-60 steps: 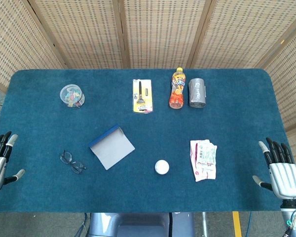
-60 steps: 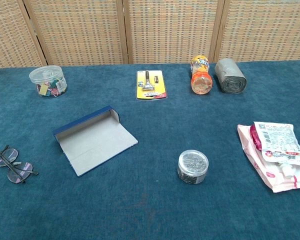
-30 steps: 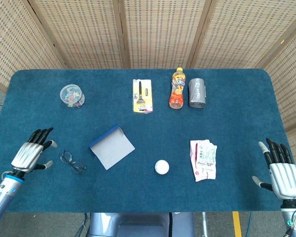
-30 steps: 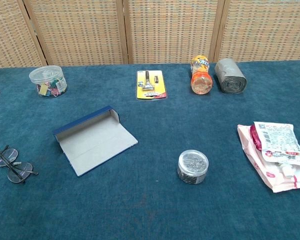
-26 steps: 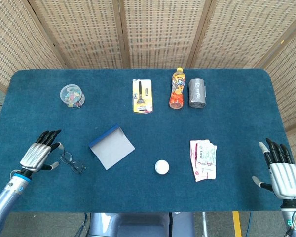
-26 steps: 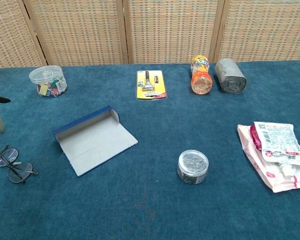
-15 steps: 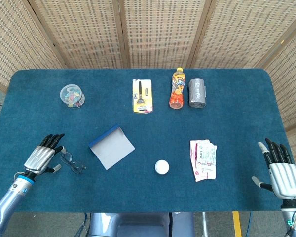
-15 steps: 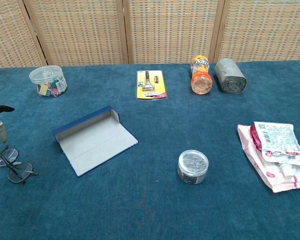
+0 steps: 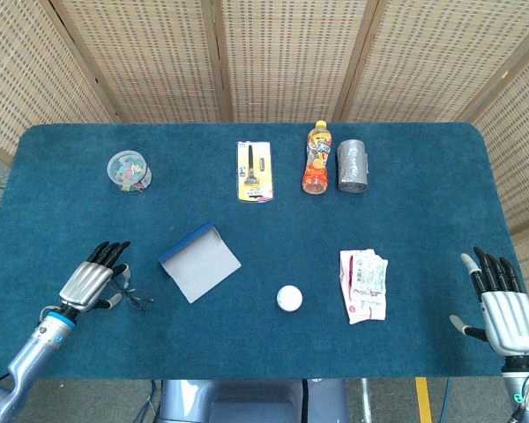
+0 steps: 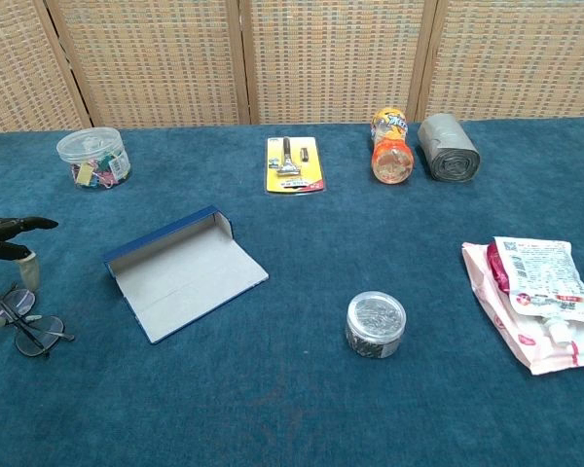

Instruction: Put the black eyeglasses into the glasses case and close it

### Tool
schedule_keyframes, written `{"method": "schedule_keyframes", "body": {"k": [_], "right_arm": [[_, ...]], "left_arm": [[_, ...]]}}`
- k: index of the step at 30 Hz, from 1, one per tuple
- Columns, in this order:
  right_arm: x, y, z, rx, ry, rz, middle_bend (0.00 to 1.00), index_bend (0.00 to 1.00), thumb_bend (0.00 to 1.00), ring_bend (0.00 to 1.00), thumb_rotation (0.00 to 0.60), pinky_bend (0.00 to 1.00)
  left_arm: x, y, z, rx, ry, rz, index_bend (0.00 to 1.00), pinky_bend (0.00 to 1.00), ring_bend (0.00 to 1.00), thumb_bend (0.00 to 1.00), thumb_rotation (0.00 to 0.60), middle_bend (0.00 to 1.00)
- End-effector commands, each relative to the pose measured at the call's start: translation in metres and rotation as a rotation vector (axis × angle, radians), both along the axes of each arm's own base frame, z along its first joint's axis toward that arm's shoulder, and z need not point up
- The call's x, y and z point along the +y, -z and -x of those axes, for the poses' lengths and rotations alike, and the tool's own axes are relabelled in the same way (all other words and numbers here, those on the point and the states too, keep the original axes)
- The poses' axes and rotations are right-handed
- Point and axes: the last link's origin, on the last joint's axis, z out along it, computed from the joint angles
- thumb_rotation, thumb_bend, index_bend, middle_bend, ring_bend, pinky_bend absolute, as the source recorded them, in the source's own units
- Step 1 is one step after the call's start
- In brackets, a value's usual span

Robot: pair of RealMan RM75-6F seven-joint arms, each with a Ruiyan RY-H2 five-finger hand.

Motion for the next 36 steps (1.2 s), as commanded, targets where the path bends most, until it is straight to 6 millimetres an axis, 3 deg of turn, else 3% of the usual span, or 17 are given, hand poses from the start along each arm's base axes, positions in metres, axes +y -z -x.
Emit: {"method": "schedule_keyframes", "body": {"k": [1, 20, 27, 36], "right_arm": [[0.000, 0.000, 0.000, -0.001, -0.001, 0.000, 0.00, 0.00, 0.00, 0.00, 0.600, 0.00], [0.000, -0.001, 0.000, -0.011, 0.003, -0.007, 0.00, 0.00, 0.00, 0.00, 0.600, 0.00], [0.000, 0.000, 0.000, -0.010, 0.003, -0.007, 0.00, 0.00, 0.00, 0.00, 0.600, 0.00], [0.000, 0.000, 0.000, -0.010, 0.003, -0.007, 0.00, 0.00, 0.00, 0.00, 0.600, 0.00]], "left_arm": [[0.002, 0.004, -0.001, 0.008, 0.002, 0.005, 0.43, 0.00, 0.00, 0.32, 0.600, 0.00], [0.005, 0.011, 0.000, 0.023, -0.018, 0.013, 0.60, 0.00, 0.00, 0.44, 0.600, 0.00], [0.005, -0.003, -0.006, -0.016, 0.003, -0.026, 0.61, 0.00, 0.00, 0.48, 0.600, 0.00], [0.010, -0.035, -0.042, -0.085, 0.110, -0.099, 0.62, 0.00, 0.00, 0.48, 0.600, 0.00]]}}
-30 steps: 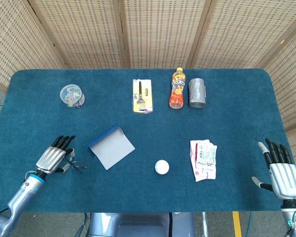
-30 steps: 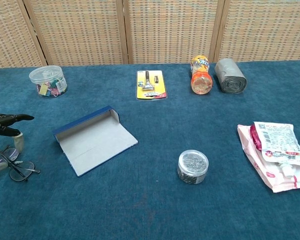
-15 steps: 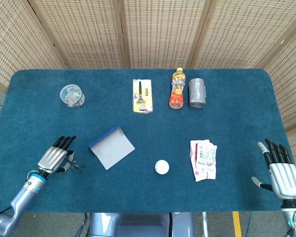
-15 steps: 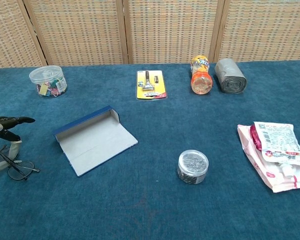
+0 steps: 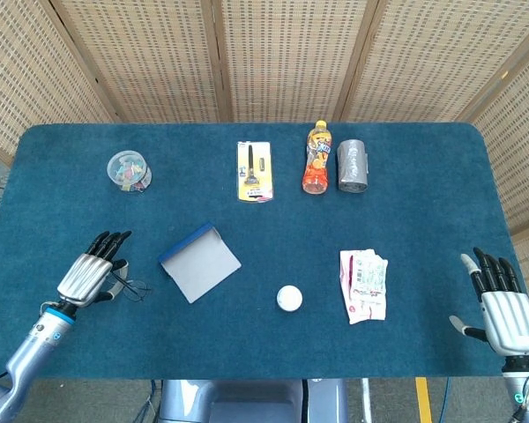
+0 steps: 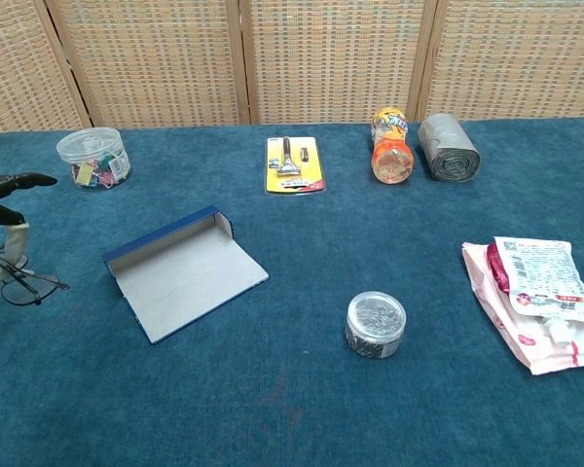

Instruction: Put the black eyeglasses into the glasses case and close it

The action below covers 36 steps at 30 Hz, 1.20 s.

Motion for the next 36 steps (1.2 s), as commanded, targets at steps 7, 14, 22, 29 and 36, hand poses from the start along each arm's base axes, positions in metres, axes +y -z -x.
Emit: {"method": "schedule_keyframes", "body": {"k": [7, 14, 22, 29, 36], "right_arm": [[0.000, 0.000, 0.000, -0.002, 0.002, -0.003, 0.00, 0.00, 0.00, 0.00, 0.600, 0.00], [-0.001, 0.000, 0.000, -0.008, 0.006, -0.007, 0.00, 0.00, 0.00, 0.00, 0.600, 0.00], [-0.002, 0.000, 0.001, -0.014, 0.013, -0.016, 0.00, 0.00, 0.00, 0.00, 0.600, 0.00], [-0.003, 0.000, 0.001, -0.017, 0.017, -0.022, 0.00, 0.00, 0.00, 0.00, 0.600, 0.00], [-0.002, 0.000, 0.001, -0.021, 0.018, -0.026, 0.00, 0.00, 0.00, 0.00, 0.600, 0.00]], "left_arm": [[0.024, 0.004, -0.059, -0.093, 0.133, -0.008, 0.63, 0.00, 0.00, 0.47, 0.600, 0.00], [0.048, 0.044, -0.098, -0.124, 0.126, 0.063, 0.64, 0.00, 0.00, 0.48, 0.600, 0.00], [0.064, 0.078, -0.117, -0.071, 0.150, 0.105, 0.64, 0.00, 0.00, 0.49, 0.600, 0.00], [0.073, 0.093, -0.123, -0.110, 0.087, 0.067, 0.67, 0.00, 0.00, 0.56, 0.600, 0.00], [0.070, 0.107, -0.131, -0.161, -0.019, 0.064, 0.68, 0.00, 0.00, 0.60, 0.600, 0.00]]}}
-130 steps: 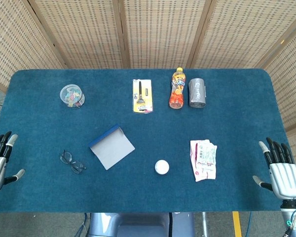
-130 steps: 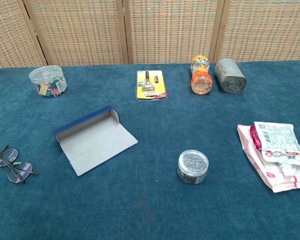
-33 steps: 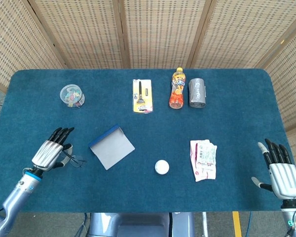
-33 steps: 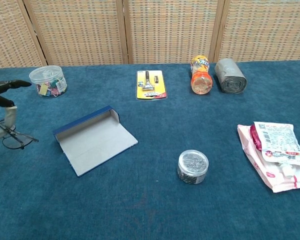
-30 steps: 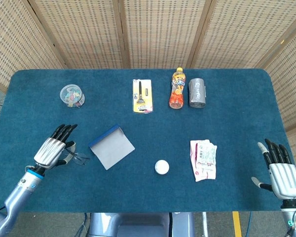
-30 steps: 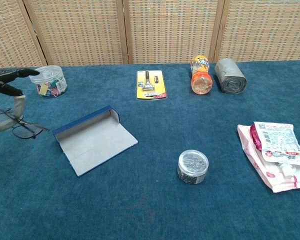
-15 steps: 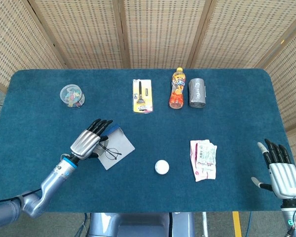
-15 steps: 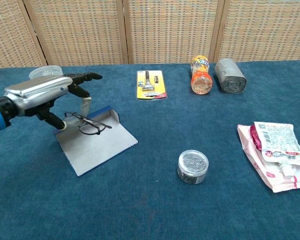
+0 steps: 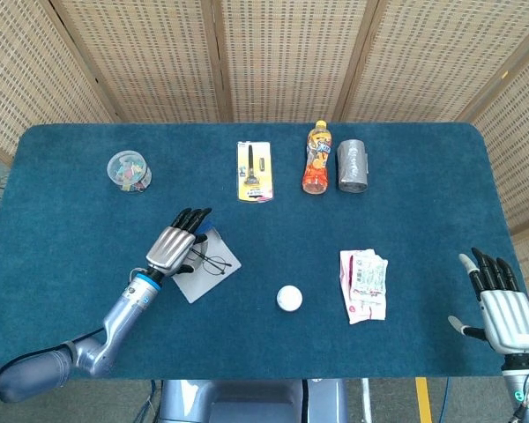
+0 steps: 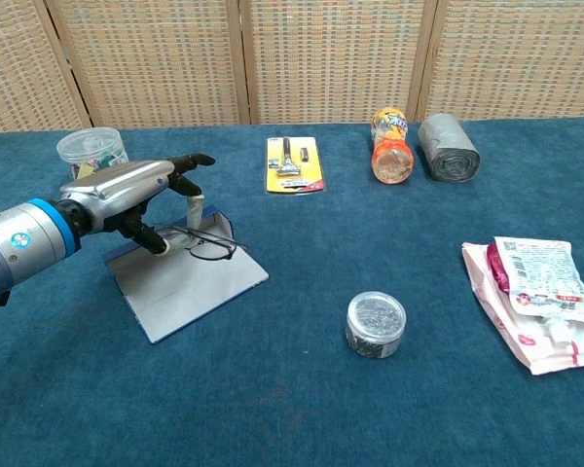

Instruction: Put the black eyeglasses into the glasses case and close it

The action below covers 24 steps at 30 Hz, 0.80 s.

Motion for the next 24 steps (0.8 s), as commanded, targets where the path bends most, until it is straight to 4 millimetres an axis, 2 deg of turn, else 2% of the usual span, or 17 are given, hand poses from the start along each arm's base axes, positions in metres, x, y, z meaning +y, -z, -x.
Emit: {"method": "schedule_keyframes", "body": {"k": [1, 9, 17, 24], "right_arm": [[0.000, 0.000, 0.000, -0.001, 0.000, 0.000, 0.00, 0.00, 0.00, 0.00, 0.600, 0.00], [0.000, 0.000, 0.000, -0.003, -0.001, -0.001, 0.00, 0.00, 0.00, 0.00, 0.600, 0.00], [0.000, 0.000, 0.000, -0.006, 0.002, -0.003, 0.00, 0.00, 0.00, 0.00, 0.600, 0.00], [0.000, 0.000, 0.000, -0.010, 0.003, -0.009, 0.00, 0.00, 0.00, 0.00, 0.600, 0.00]], "left_arm": [[-0.003, 0.008, -0.007, -0.019, -0.043, 0.002, 0.68, 0.00, 0.00, 0.60, 0.600, 0.00], [-0.005, 0.016, -0.021, 0.016, -0.152, -0.031, 0.68, 0.00, 0.00, 0.60, 0.600, 0.00], [-0.009, 0.027, -0.045, -0.045, -0.225, -0.018, 0.68, 0.00, 0.00, 0.61, 0.600, 0.00], [-0.012, 0.028, -0.050, -0.053, -0.257, -0.060, 0.68, 0.00, 0.00, 0.62, 0.600, 0.00]]}}
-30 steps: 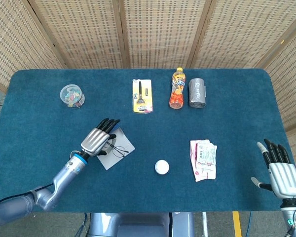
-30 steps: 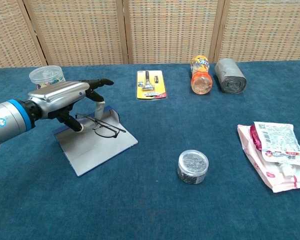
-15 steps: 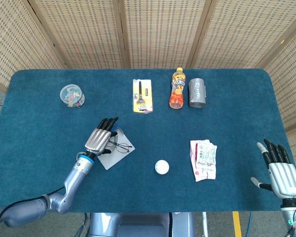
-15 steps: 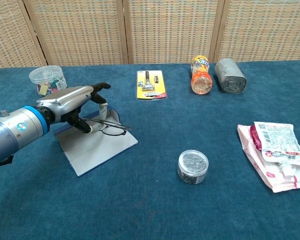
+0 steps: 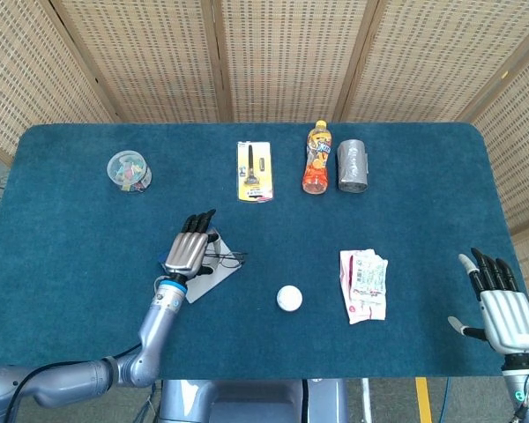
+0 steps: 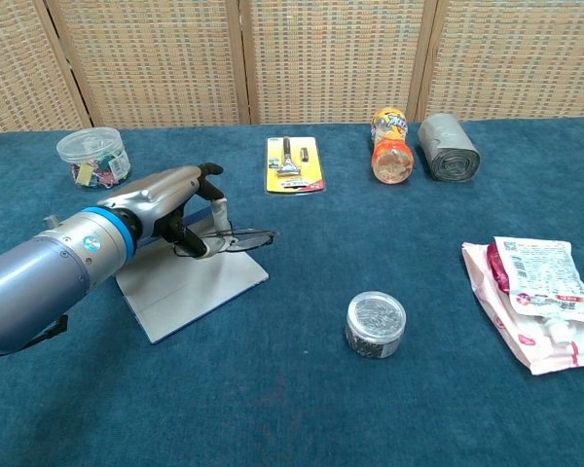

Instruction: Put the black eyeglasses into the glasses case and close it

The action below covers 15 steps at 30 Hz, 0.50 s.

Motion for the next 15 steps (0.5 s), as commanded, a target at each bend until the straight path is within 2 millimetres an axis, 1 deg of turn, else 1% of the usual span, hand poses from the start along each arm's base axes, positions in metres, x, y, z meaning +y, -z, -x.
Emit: {"method": "schedule_keyframes", "body": {"k": [1, 15], "right_arm": [[0.000, 0.000, 0.000, -0.002, -0.001, -0.001, 0.00, 0.00, 0.00, 0.00, 0.600, 0.00], [0.000, 0.000, 0.000, -0.005, 0.000, -0.003, 0.00, 0.00, 0.00, 0.00, 0.600, 0.00]], "left_arm": [[-0.001, 0.003, -0.001, -0.010, -0.043, -0.019, 0.68, 0.00, 0.00, 0.62, 0.600, 0.00], [-0.008, 0.015, -0.001, -0.102, -0.233, -0.071, 0.68, 0.00, 0.00, 0.64, 0.600, 0.00]]}}
